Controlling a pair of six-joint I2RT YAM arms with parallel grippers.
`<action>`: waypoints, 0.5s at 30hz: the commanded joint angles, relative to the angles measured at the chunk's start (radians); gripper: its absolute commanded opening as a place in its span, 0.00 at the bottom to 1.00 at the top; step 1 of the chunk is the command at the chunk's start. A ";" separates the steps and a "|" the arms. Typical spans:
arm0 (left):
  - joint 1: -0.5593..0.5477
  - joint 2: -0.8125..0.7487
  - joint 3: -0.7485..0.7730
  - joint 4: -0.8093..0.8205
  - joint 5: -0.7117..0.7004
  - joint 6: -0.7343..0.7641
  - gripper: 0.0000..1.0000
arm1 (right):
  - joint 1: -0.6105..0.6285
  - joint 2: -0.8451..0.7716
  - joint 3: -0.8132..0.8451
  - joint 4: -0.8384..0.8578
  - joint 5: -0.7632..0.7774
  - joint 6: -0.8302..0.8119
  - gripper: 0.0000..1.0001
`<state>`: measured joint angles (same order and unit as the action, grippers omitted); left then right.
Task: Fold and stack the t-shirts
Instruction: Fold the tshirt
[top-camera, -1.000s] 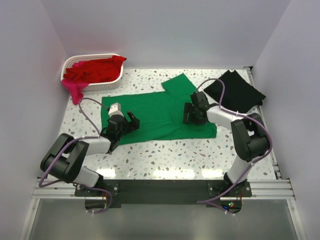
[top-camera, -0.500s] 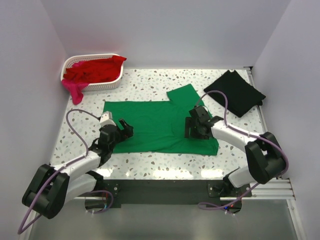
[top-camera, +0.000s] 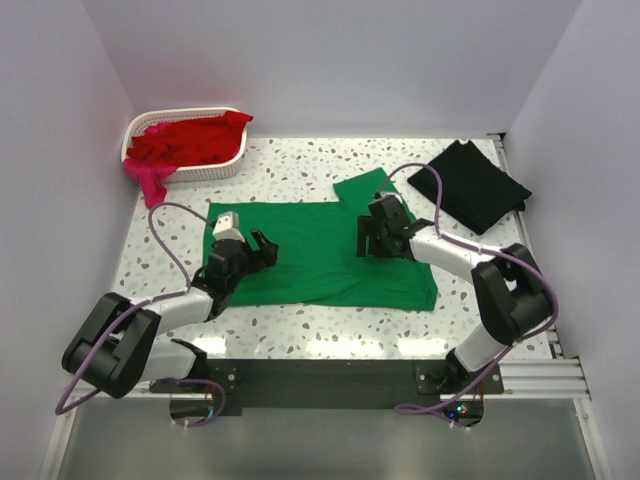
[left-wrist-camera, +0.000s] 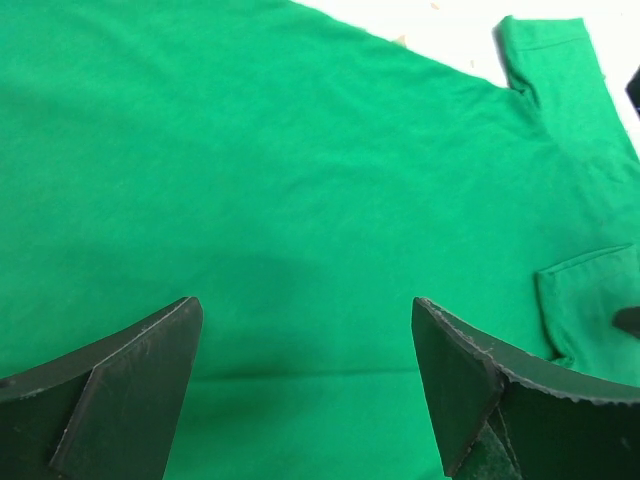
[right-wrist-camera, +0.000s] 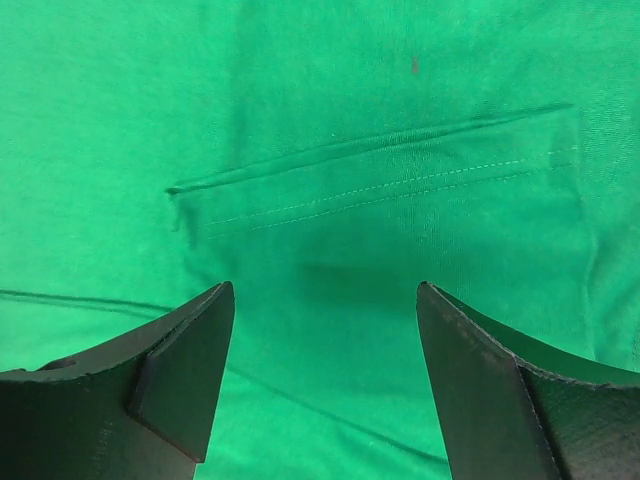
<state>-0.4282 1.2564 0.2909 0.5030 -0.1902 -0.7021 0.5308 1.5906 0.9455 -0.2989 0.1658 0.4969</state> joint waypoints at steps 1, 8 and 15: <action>-0.006 0.054 0.047 0.170 0.043 0.044 0.90 | 0.001 0.029 0.026 0.055 0.006 -0.038 0.77; -0.006 0.089 -0.024 0.151 -0.005 0.001 0.90 | 0.001 0.043 -0.054 0.060 -0.032 -0.005 0.76; -0.006 0.031 -0.107 0.097 -0.028 -0.071 0.89 | 0.011 0.000 -0.180 0.063 -0.084 0.032 0.74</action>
<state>-0.4286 1.3201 0.2256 0.6117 -0.1875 -0.7258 0.5331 1.6047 0.8429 -0.2157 0.1287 0.4934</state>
